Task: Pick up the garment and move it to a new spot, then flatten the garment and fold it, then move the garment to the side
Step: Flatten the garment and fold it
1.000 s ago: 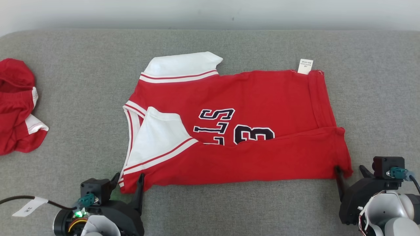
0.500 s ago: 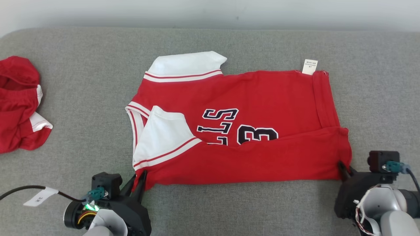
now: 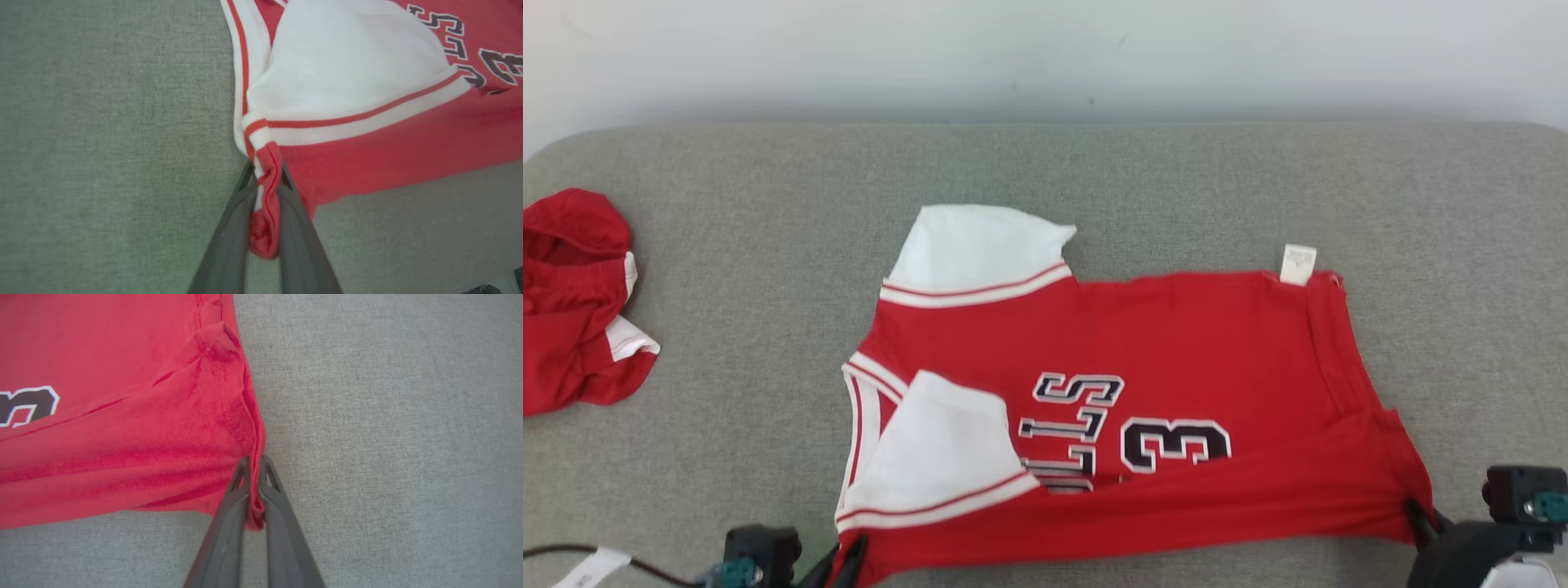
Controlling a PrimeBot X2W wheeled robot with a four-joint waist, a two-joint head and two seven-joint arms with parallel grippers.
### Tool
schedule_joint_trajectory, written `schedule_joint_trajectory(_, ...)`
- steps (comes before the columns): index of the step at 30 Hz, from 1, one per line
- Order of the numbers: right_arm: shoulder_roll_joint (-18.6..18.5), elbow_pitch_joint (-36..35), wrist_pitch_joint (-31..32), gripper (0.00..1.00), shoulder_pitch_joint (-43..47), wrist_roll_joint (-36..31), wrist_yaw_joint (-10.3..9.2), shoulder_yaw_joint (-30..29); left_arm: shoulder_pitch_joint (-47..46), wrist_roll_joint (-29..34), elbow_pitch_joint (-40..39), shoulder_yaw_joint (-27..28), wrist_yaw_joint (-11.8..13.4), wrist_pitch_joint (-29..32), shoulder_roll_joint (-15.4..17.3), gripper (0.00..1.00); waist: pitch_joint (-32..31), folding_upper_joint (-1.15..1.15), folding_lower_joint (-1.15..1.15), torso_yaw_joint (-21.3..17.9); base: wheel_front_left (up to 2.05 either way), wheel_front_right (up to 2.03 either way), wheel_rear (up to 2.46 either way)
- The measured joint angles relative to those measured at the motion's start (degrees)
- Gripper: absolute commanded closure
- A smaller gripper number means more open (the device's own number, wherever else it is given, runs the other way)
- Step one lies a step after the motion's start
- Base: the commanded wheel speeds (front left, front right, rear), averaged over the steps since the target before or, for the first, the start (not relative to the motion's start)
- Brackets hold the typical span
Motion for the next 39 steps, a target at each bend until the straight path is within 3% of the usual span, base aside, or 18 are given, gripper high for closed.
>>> schedule_joint_trajectory(5,0.2,-1.4,1.2,1.00,2.9,-0.1,0.02,-0.9,2.8,-0.2,-2.7,-0.4,1.3,0.4,1.1,1.00,-0.4,0.00,0.00,-0.4,0.00,0.00,0.00)
schedule_joint_trajectory(6,0.3,-1.4,1.1,0.89,3.2,-0.1,0.02,-0.8,3.4,-0.3,-2.9,-0.4,1.6,0.4,1.1,0.82,-0.4,0.00,0.00,-0.5,0.00,0.00,0.00)
schedule_joint_trajectory(7,0.5,-1.3,1.1,0.09,3.5,0.0,0.02,-0.8,3.7,-0.3,-2.8,-0.5,1.7,0.4,1.2,0.71,-0.4,0.00,0.00,-0.5,0.00,0.00,0.00)
schedule_joint_trajectory(8,0.6,-0.9,1.2,0.00,3.6,0.0,0.02,-0.6,3.8,-0.3,-2.7,-0.6,1.9,0.4,1.2,0.57,-0.4,0.00,0.00,-0.6,0.00,0.00,0.00)
schedule_joint_trajectory(10,0.7,0.0,1.4,0.00,3.7,0.0,-0.02,-0.5,4.2,-0.3,-2.3,-0.8,2.0,0.6,1.6,0.70,-0.3,0.00,0.00,-0.6,0.00,0.00,0.00)
schedule_joint_trajectory(12,0.8,0.6,1.1,0.00,3.7,-0.1,-0.02,-0.5,4.7,-0.3,-2.1,-1.0,2.1,0.7,1.6,0.57,-0.1,0.00,0.00,-0.6,0.00,0.00,0.00)
schedule_joint_trajectory(13,1.0,0.9,1.1,0.00,3.7,-0.1,-0.02,-0.6,4.7,-0.5,-2.0,-1.0,2.1,0.9,1.6,0.07,0.0,0.00,0.00,-0.6,0.00,0.00,0.00)
schedule_joint_trajectory(14,1.1,1.1,1.1,0.00,3.7,-0.2,-0.02,-0.7,4.7,-0.6,-1.9,-0.9,2.2,1.1,1.7,0.00,0.0,0.00,0.00,-0.6,0.00,0.00,0.00)
schedule_joint_trajectory(19,1.3,-0.3,1.1,0.00,3.5,-0.1,-0.03,-1.5,5.9,-1.5,-2.7,0.4,3.1,0.3,2.6,0.00,0.2,0.00,0.00,-0.6,0.00,0.00,0.00)
schedule_joint_trajectory(24,-0.3,-7.2,3.4,0.00,2.7,0.7,-0.02,-1.9,4.8,-1.4,-7.0,4.0,5.1,-0.3,7.0,0.00,0.6,0.00,0.00,-0.5,0.00,0.00,0.00)
schedule_joint_trajectory(26,-1.9,-12.3,5.3,0.00,1.0,0.7,-0.03,-1.8,0.5,-0.5,-11.0,5.5,6.0,1.6,9.2,0.00,1.2,0.00,0.00,-0.6,0.00,0.00,0.00)
schedule_joint_trajectory(31,-4.0,-16.8,8.2,0.00,-2.5,0.8,-0.03,-0.4,-6.6,1.3,-14.2,5.8,6.5,7.0,11.5,0.00,2.7,0.00,0.00,-1.0,0.00,0.00,0.00)
schedule_joint_trajectory(35,-5.4,-17.7,8.1,0.00,-6.5,0.6,-0.03,1.0,-13.9,2.5,-13.3,5.9,5.4,9.1,10.0,0.00,4.7,0.00,0.00,-1.5,0.00,0.00,0.00)
schedule_joint_trajectory(39,-5.7,-16.0,7.1,0.00,-12.7,0.6,-0.03,6.5,-22.4,2.3,-7.2,5.6,2.4,11.7,5.5,0.00,7.1,0.00,0.01,-2.2,0.00,0.00,0.00)
